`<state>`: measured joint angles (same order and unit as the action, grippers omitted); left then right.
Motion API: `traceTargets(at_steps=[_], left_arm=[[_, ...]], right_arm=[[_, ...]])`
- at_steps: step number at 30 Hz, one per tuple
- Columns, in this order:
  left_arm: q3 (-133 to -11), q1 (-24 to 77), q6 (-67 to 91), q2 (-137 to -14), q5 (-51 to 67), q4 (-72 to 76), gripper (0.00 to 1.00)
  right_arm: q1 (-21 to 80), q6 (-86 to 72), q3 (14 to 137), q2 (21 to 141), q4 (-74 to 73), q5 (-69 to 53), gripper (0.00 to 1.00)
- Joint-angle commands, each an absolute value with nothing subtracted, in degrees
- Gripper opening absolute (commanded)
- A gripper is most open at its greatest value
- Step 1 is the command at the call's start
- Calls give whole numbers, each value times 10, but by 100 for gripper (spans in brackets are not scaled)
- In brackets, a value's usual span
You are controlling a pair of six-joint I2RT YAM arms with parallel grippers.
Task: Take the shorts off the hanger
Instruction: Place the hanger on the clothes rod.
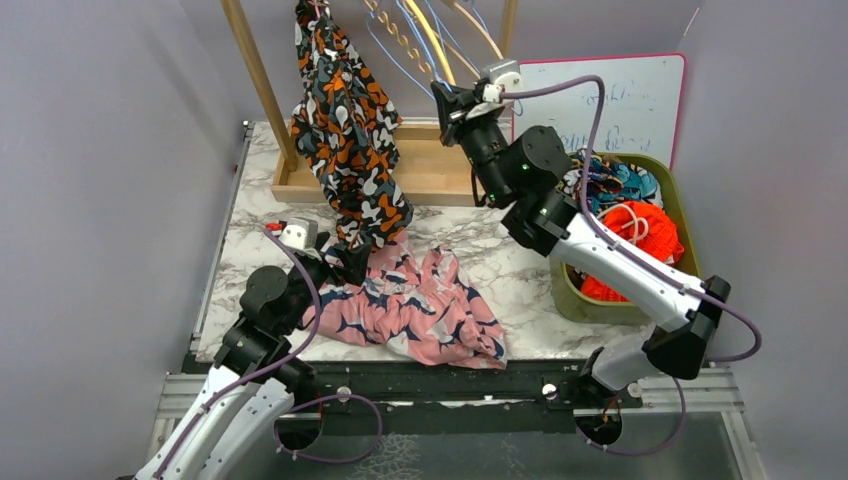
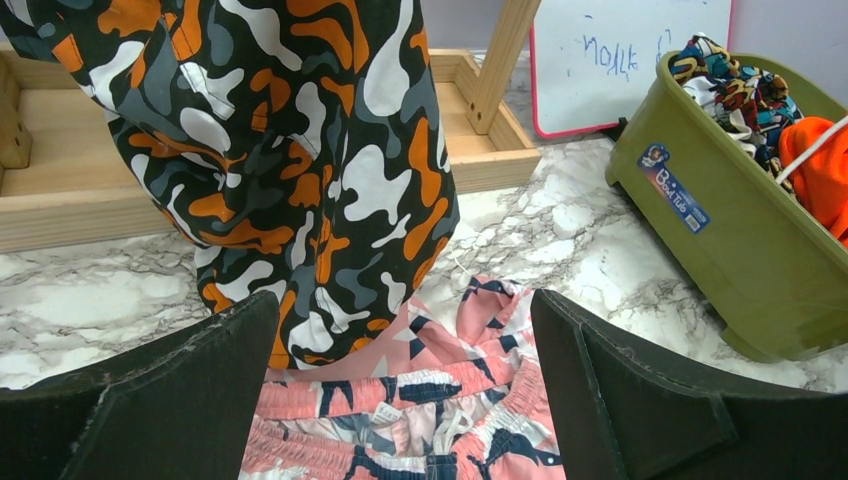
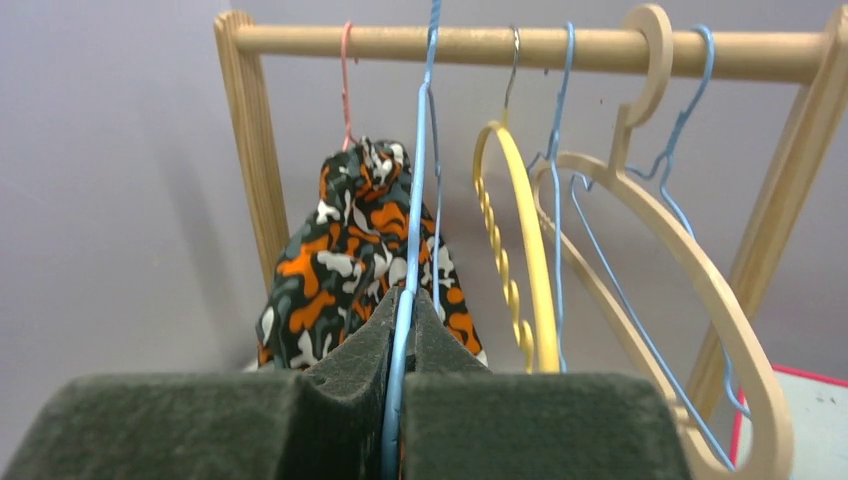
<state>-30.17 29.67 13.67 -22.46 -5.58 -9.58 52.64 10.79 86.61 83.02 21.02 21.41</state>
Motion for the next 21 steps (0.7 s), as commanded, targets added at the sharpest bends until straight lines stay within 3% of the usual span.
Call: traceTargets(at_steps=[1,12,21], left_arm=[[-310,294,137,-224,-63,-100,99],[-312,293,135,-225,-55,-100,99],[-310,293,134,-219,-58,-101,99]], right_arm=[[526,116,944,880,211,233,1],[505,107,1155,1039,57,241,1],[482,65,1148,1048,-11,188,1]])
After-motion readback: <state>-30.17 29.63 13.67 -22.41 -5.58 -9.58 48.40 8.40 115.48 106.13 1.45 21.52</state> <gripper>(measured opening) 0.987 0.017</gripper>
